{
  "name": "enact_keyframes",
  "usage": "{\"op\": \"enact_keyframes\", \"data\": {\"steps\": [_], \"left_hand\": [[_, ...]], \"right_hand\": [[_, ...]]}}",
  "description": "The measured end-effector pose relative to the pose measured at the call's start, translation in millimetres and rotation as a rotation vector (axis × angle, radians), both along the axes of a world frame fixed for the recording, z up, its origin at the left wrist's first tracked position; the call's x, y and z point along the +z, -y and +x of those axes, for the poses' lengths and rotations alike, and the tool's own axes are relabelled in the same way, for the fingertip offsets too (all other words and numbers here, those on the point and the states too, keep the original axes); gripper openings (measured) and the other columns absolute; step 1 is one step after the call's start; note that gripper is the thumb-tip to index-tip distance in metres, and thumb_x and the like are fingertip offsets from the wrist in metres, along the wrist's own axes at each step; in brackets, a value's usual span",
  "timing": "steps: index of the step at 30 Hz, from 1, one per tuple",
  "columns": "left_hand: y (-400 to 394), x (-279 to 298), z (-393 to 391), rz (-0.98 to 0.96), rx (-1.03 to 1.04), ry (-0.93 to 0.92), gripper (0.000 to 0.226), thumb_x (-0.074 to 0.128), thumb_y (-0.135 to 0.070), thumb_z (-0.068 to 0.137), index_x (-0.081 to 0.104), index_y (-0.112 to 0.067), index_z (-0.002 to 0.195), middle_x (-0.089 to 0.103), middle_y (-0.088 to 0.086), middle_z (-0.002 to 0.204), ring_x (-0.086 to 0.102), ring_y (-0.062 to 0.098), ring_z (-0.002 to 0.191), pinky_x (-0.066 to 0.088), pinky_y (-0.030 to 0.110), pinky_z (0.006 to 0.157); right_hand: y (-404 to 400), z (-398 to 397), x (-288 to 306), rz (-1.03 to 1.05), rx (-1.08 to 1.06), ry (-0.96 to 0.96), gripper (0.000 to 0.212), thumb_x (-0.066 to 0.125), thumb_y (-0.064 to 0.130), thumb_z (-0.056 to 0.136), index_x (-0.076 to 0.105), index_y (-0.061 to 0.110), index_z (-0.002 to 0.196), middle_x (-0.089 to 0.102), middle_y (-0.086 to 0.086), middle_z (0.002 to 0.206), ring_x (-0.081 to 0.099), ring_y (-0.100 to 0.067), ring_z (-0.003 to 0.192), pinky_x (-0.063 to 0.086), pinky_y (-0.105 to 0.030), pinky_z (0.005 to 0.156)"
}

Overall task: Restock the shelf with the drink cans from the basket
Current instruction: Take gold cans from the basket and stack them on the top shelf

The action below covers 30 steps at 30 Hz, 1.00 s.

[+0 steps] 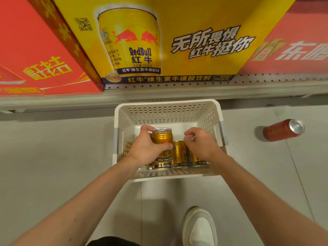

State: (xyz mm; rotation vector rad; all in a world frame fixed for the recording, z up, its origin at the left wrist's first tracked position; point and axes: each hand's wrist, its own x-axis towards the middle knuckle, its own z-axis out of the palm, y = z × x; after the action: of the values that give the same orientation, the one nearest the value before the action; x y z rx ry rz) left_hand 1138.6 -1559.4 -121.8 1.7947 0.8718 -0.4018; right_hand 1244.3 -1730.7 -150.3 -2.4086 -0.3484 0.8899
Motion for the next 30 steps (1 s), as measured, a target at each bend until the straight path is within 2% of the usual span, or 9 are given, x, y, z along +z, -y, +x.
{"op": "enact_keyframes", "data": {"steps": [5,9,12,18,21,24,26,28,30], "left_hand": [[-23,14,-6,-0.003,0.032,0.119,0.074,0.086,-0.027,0.079,0.03,-0.029,0.129,0.055,-0.016,0.105,0.06,0.005,0.096,0.051,0.028,0.085],[-33,17,-11,0.023,0.022,0.141,0.077,0.086,-0.028,0.079,0.031,-0.029,0.132,0.056,-0.018,0.106,0.061,0.002,0.097,0.048,0.018,0.076],[-35,17,-14,0.041,0.035,0.154,0.077,0.086,-0.028,0.079,0.032,-0.028,0.133,0.054,-0.02,0.104,0.057,-0.002,0.093,0.045,0.014,0.072],[-39,21,-18,0.061,0.017,0.165,0.085,0.087,-0.033,0.077,0.033,-0.025,0.141,0.057,-0.009,0.121,0.057,0.0,0.1,0.048,0.023,0.083],[-39,24,-20,0.065,0.017,0.17,0.087,0.088,-0.037,0.074,0.034,-0.027,0.141,0.056,-0.004,0.13,0.059,0.01,0.11,0.051,0.031,0.09],[-41,32,-23,0.072,0.036,0.195,0.086,0.089,-0.038,0.073,0.035,-0.03,0.14,0.056,-0.006,0.129,0.056,0.015,0.117,0.051,0.035,0.096],[-42,41,-24,0.073,0.071,0.235,0.083,0.089,-0.036,0.073,0.038,-0.032,0.137,0.057,-0.013,0.12,0.056,0.01,0.114,0.048,0.032,0.095],[-42,54,-24,0.065,0.11,0.275,0.076,0.09,-0.033,0.073,0.041,-0.033,0.131,0.056,-0.02,0.113,0.054,0.001,0.11,0.044,0.027,0.092],[-41,72,-26,0.048,0.155,0.309,0.073,0.09,-0.029,0.073,0.043,-0.033,0.128,0.057,-0.021,0.111,0.052,-0.004,0.108,0.043,0.021,0.087]], "right_hand": [[-15,-5,-17,-0.171,0.339,0.087,0.038,0.063,0.035,0.097,0.068,0.017,0.13,0.059,-0.009,0.129,0.051,-0.026,0.124,0.042,-0.036,0.104],[-15,-8,-17,-0.128,0.26,0.04,0.027,0.073,0.037,0.09,0.067,0.02,0.111,0.056,-0.005,0.123,0.05,-0.022,0.119,0.049,-0.036,0.1],[-14,-10,-12,-0.103,0.223,-0.027,0.034,0.079,0.041,0.085,0.058,0.024,0.105,0.054,-0.001,0.117,0.052,-0.021,0.113,0.055,-0.042,0.097],[-19,-22,-2,-0.123,0.248,-0.055,0.044,0.089,0.032,0.075,0.049,0.026,0.094,0.058,-0.002,0.11,0.058,-0.021,0.1,0.057,-0.04,0.087],[-16,-26,-3,-0.071,0.204,-0.073,0.047,0.086,0.021,0.078,0.045,0.025,0.101,0.058,-0.001,0.111,0.061,-0.02,0.096,0.059,-0.035,0.081],[-10,-23,5,0.081,0.058,-0.165,0.069,0.088,0.015,0.076,0.04,0.028,0.124,0.058,0.005,0.11,0.064,-0.018,0.099,0.062,-0.038,0.082],[-10,-20,17,0.183,-0.07,-0.221,0.08,0.089,0.015,0.075,0.038,0.028,0.136,0.056,0.011,0.109,0.063,-0.014,0.099,0.061,-0.03,0.079],[-10,-17,37,0.267,-0.168,-0.23,0.072,0.088,0.014,0.076,0.047,0.028,0.133,0.059,0.011,0.108,0.063,-0.008,0.094,0.055,-0.016,0.069],[-8,-15,59,0.365,-0.224,-0.211,0.064,0.087,0.013,0.077,0.054,0.028,0.129,0.063,0.007,0.11,0.065,-0.008,0.095,0.054,-0.012,0.063]]}}
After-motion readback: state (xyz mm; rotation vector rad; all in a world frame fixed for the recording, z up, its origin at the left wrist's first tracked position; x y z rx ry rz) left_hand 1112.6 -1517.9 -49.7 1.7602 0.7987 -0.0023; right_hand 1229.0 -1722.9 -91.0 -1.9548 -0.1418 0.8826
